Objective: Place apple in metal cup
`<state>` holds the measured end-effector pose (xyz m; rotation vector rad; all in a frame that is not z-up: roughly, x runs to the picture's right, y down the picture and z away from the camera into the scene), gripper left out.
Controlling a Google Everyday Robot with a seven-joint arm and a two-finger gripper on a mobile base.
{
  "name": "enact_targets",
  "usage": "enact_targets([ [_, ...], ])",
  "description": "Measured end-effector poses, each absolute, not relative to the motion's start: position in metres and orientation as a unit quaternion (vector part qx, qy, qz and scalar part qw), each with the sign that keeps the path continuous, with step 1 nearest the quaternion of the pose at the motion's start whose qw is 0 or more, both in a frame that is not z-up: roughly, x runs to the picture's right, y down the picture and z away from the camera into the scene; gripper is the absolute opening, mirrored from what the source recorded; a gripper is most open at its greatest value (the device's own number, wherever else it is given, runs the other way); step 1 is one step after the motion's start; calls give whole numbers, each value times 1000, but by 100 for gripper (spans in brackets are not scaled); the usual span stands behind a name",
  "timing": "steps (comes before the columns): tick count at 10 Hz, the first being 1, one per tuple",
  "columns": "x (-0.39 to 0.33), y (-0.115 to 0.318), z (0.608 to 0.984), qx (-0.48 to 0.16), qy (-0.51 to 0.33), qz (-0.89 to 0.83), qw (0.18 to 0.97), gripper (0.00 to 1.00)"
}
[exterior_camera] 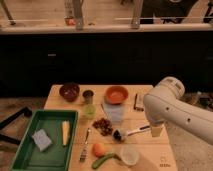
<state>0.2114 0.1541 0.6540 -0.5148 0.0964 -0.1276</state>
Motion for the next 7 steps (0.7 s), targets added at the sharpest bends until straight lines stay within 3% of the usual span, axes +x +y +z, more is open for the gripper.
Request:
enact_targets([
  [7, 143, 186, 638, -290, -17, -170, 942, 80],
])
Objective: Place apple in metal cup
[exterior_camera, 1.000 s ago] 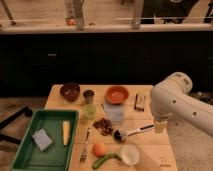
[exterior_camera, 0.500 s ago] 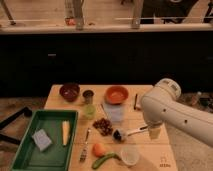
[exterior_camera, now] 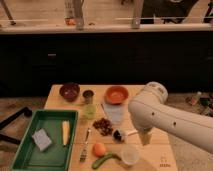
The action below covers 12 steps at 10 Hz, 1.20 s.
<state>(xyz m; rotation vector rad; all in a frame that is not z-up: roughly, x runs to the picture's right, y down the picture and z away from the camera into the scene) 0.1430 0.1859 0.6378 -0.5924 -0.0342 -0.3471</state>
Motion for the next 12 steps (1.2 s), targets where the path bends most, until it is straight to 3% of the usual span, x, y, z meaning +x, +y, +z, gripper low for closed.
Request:
enact_targets([
  [12, 86, 224, 596, -294, -46, -223, 928, 80],
])
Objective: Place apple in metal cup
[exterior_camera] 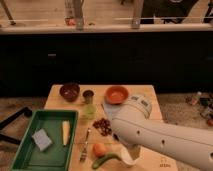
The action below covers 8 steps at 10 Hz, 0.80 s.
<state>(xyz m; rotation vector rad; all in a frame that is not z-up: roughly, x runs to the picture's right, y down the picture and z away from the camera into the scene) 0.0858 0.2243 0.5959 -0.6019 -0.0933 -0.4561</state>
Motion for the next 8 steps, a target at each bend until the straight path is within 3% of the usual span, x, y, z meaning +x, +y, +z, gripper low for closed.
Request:
enact_targets([
  [8, 72, 231, 590, -303, -13, -163, 939, 80],
])
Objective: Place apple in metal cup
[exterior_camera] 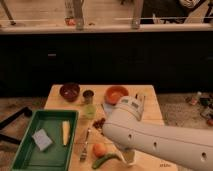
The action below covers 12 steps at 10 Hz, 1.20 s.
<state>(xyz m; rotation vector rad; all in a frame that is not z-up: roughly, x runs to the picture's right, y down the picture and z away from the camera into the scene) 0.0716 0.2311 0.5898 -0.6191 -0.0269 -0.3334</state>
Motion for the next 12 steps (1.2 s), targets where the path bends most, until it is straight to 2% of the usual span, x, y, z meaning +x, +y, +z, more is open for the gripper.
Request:
enact_targets([
  [4, 66, 238, 594, -307, -33, -150, 939, 80],
  [9, 22, 252, 602, -311, -87, -119, 939, 80],
  [12, 11, 253, 609, -320, -80, -77, 941, 80],
])
